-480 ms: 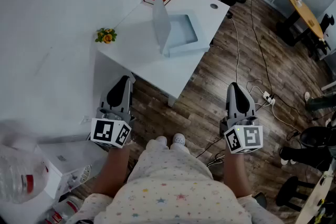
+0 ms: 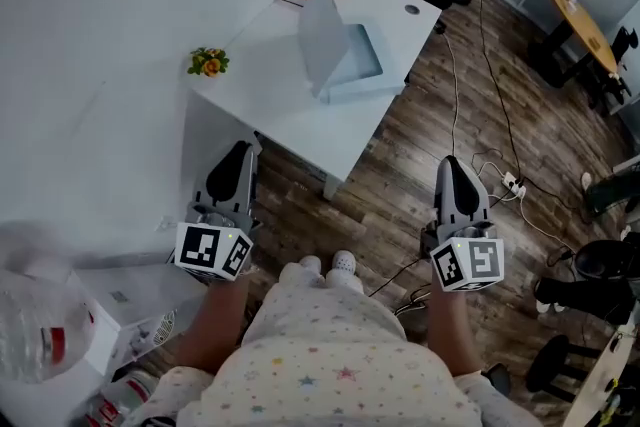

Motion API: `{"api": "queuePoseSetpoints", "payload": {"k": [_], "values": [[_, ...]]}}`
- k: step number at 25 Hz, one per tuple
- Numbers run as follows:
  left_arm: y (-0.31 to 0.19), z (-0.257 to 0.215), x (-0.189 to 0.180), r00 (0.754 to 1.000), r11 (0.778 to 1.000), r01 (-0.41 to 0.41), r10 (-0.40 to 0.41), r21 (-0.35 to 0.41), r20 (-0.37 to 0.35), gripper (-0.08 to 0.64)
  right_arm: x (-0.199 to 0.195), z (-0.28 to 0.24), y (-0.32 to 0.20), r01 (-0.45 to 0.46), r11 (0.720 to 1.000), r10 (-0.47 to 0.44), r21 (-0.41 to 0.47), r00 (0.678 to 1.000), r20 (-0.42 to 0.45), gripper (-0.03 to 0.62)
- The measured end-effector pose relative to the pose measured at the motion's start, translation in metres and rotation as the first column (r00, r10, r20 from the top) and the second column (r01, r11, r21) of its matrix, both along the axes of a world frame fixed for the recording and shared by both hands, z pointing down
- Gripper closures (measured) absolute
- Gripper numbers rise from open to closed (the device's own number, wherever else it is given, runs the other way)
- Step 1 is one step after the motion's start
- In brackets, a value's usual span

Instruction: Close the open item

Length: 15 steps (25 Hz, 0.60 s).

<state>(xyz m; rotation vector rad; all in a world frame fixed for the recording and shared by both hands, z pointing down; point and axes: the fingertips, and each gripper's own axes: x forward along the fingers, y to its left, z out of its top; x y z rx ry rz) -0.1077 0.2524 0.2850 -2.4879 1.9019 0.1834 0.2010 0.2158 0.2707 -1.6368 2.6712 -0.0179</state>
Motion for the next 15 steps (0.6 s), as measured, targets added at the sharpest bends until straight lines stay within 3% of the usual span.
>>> {"api": "queuePoseSetpoints", "payload": {"k": [3, 5, 8, 10, 15], "values": [[0.004, 0.0, -0.002, 1.0, 1.0, 0.0, 0.0, 0.002, -0.006, 0.528, -0.003, -0.001, 0.002, 0.006, 1.0, -0.006, 0.002, 1.0, 0.027, 0.591], [0.005, -0.001, -0.004, 1.0, 1.0, 0.003, -0.003, 0.001, -0.001, 0.446, -0.006, -0.002, 0.001, 0.004, 1.0, -0.004, 0.0, 1.0, 0.026, 0.578], [0.004, -0.004, -0.012, 1.0, 1.0, 0.022, -0.022, 0.009, 0.02, 0.326, -0.013, -0.001, -0.002, 0.005, 1.0, -0.004, -0.016, 1.0, 0.022, 0.453], [0.004, -0.006, -0.019, 0.999, 1.0, 0.029, -0.03, 0.012, 0.03, 0.306, -0.019, -0.001, -0.004, 0.007, 1.0, -0.007, -0.028, 1.0, 0.022, 0.373], [0.002, -0.009, -0.031, 1.0, 1.0, 0.014, -0.014, 0.018, 0.026, 0.298, -0.039, -0.003, -0.002, 0.021, 1.0, -0.021, -0.017, 1.0, 0.01, 0.317]]}}
